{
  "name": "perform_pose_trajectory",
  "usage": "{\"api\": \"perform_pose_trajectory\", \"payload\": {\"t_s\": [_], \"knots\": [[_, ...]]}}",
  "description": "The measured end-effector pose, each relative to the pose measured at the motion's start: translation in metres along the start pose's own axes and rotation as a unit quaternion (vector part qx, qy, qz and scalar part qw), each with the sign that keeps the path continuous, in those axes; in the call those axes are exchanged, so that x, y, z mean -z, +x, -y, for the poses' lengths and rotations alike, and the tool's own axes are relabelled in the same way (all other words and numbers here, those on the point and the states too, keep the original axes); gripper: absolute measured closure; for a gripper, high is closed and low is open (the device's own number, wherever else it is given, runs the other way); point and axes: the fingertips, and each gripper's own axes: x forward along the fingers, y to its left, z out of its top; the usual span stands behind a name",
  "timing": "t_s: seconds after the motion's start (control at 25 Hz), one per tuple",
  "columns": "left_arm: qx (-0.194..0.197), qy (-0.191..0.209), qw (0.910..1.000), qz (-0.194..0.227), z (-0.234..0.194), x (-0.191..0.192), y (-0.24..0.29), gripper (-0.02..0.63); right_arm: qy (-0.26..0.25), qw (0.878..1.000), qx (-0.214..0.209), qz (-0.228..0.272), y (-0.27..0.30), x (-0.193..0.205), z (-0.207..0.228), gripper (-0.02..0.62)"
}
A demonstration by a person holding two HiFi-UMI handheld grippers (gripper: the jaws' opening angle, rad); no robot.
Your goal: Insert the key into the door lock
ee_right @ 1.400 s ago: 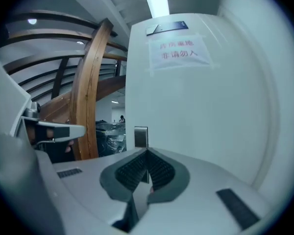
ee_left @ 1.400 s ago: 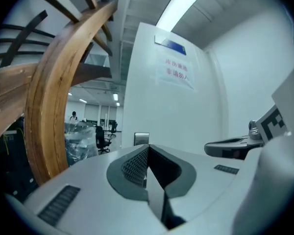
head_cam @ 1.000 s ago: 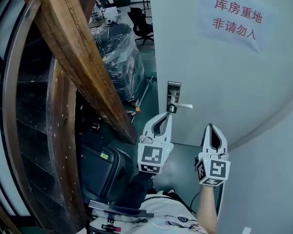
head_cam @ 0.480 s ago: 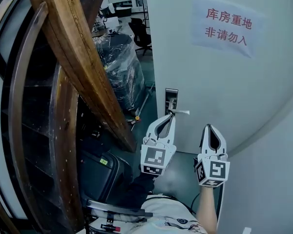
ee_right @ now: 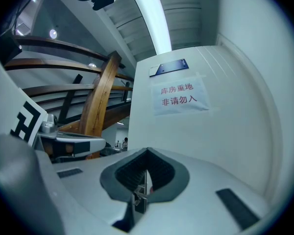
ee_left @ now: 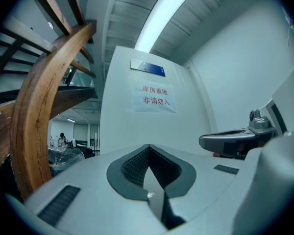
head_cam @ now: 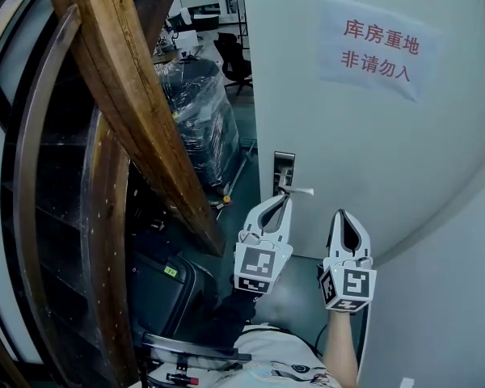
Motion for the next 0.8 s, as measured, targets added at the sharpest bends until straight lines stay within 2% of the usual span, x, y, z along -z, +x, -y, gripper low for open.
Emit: {"api": "perform_pose_trajectory", "payload": {"t_s": [0.8], "knots": [[-0.004, 0.006, 1.0000, -0.002, -0.011, 0.002, 0.004, 0.603, 0.005, 1.000, -0.008, 0.001, 0.014, 0.003, -0.006, 0.591]]}}
